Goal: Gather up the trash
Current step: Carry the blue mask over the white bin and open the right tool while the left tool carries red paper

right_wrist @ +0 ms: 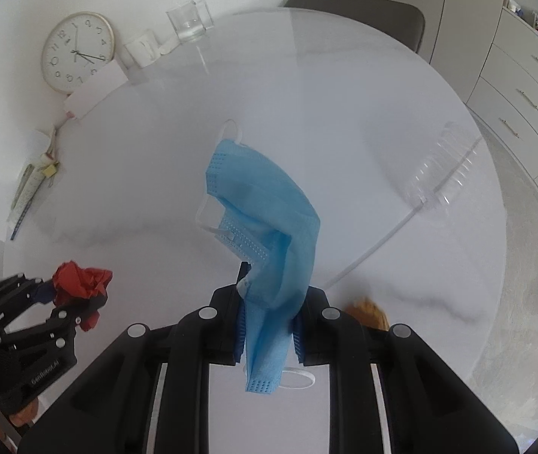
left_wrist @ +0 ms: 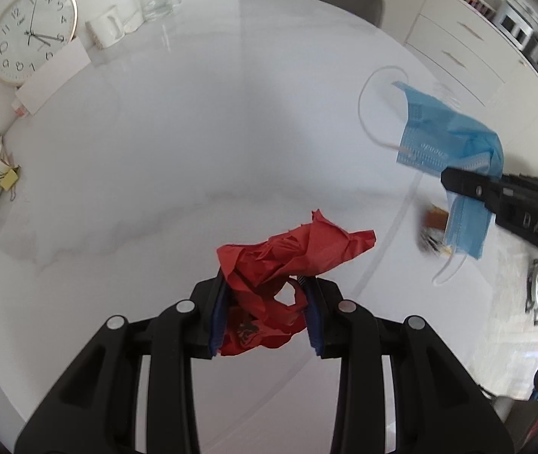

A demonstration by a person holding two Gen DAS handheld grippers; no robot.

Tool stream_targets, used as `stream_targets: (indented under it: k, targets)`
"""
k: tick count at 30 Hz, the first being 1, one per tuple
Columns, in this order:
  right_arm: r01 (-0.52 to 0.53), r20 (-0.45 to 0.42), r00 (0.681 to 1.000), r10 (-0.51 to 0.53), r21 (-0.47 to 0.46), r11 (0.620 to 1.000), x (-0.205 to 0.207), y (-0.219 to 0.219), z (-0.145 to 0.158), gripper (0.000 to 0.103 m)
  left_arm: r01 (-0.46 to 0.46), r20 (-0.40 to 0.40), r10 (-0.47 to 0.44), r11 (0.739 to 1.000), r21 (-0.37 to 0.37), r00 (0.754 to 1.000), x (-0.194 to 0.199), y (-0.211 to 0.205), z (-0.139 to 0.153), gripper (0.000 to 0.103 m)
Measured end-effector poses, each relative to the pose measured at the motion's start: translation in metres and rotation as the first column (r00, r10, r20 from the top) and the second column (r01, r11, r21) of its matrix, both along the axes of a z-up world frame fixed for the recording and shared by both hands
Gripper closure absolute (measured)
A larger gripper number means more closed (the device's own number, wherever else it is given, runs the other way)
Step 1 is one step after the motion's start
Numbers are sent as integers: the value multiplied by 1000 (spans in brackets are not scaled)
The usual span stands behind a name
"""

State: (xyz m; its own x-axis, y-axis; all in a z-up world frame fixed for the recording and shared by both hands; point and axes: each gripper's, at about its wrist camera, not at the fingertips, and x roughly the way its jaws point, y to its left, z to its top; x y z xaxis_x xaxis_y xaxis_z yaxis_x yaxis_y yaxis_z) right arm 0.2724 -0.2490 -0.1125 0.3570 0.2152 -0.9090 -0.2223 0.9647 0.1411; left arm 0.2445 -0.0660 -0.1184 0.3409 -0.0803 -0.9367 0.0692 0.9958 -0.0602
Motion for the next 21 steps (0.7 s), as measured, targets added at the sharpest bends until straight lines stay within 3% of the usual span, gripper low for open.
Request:
stream_targets:
  k: [10, 21]
  targets:
    - [81, 8, 997, -81, 28, 996, -142, -68, 25, 83, 172, 38, -171, 985, -30, 985, -87, -72, 35, 69]
    - [285, -63, 956, -285, -8, 958, -247, -170, 9, 81, 406, 37, -404, 913, -42, 914, -148, -175, 36, 69]
